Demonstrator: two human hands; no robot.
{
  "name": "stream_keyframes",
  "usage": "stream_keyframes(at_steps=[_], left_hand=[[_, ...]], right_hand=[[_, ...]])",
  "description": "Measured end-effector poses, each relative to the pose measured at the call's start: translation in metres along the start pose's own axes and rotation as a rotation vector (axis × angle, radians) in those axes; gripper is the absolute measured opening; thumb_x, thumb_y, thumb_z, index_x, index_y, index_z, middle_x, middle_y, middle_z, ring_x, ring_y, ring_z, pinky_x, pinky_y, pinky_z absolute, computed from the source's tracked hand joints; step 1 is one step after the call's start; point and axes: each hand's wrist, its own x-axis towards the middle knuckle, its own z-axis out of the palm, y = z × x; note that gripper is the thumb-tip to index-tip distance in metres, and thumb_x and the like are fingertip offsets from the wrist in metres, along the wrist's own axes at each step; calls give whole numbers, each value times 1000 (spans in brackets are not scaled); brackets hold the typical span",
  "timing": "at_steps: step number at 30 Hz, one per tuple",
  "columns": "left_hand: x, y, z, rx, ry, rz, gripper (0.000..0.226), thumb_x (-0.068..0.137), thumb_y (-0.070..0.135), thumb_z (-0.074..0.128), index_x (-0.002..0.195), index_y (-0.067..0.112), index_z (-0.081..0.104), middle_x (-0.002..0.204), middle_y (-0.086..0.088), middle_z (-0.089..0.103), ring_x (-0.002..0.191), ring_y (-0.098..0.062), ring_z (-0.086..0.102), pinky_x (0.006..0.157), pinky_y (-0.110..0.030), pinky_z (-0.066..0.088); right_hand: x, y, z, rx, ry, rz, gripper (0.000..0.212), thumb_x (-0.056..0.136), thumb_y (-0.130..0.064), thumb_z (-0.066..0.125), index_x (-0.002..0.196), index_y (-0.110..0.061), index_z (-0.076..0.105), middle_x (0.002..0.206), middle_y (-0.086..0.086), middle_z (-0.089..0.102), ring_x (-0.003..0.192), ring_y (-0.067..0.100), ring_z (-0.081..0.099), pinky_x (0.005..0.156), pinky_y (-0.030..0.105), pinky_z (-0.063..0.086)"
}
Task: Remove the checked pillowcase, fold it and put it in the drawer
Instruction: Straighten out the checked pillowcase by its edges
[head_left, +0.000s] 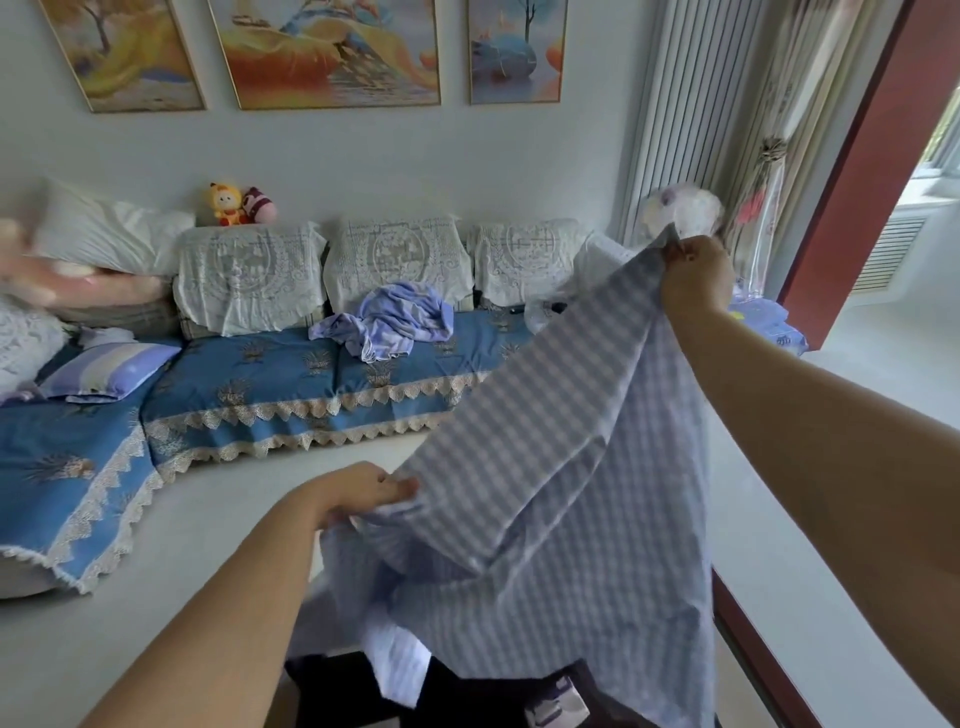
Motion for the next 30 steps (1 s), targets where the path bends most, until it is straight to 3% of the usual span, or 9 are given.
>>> stream_keyframes(at_steps=[2,5,8,13,17,21,23,25,30], left_hand=[[-11,-4,-30,-219,-86,52,85,56,67,79,97,-5,64,101,-21,69,90,-35,68,83,-46,57],[-26,4,-63,-436,150,143,70,45,50,91,93,3,68,83,-12,74,71,-24,71,59,-32,58],[-6,11,-54,92,408,-8,34,77,46,74,77,13,65,76,3,66,70,-14,61,61,-26,44],[34,-27,-1,406,271,-299,45,76,49,67,108,17,66,106,0,67,93,-20,63,83,-31,50],[28,26,8,48,573,75,52,85,53,62,125,22,53,125,0,60,110,-21,58,89,-35,45],[1,113,-2,-277,666,540,62,88,51,56,139,19,45,142,4,48,132,-12,43,106,-31,36],[-4,137,-4,-379,568,583,56,89,48,59,136,19,50,137,1,54,125,-12,50,106,-33,39],[-8,145,-2,-478,507,582,36,85,37,69,114,17,65,106,-2,71,96,-14,66,90,-35,52],[-22,143,13,-480,493,550,17,85,30,71,80,14,70,67,4,63,59,-4,53,56,-17,42]], right_hand=[[7,5,-3,16,12,35,26,96,-28,46,102,-8,61,87,6,57,90,31,60,69,37,42],[10,11,-6,-15,-9,59,27,96,-28,47,108,-8,61,95,13,62,97,33,60,70,33,38],[-1,7,0,-53,-31,7,28,95,-24,48,112,-6,63,109,17,64,103,34,57,75,33,38],[-38,-5,21,-67,-149,-148,19,95,-25,50,88,-15,64,77,3,55,74,22,46,55,31,26],[-61,-11,32,-37,-212,-197,30,93,-27,54,64,-21,50,60,-8,47,57,12,43,50,25,28],[-96,-18,41,54,-326,-219,9,88,-27,64,92,-21,57,74,-15,53,62,-1,46,51,17,35],[-113,-18,44,64,-357,-251,15,83,-28,69,90,-19,58,73,-13,53,62,0,46,52,13,33],[-127,-16,44,67,-396,-280,15,82,-28,71,85,-19,59,74,-7,58,65,7,50,54,16,36],[-140,2,35,54,-469,-282,12,86,-25,66,85,-13,68,76,-3,61,73,14,54,67,27,41]])
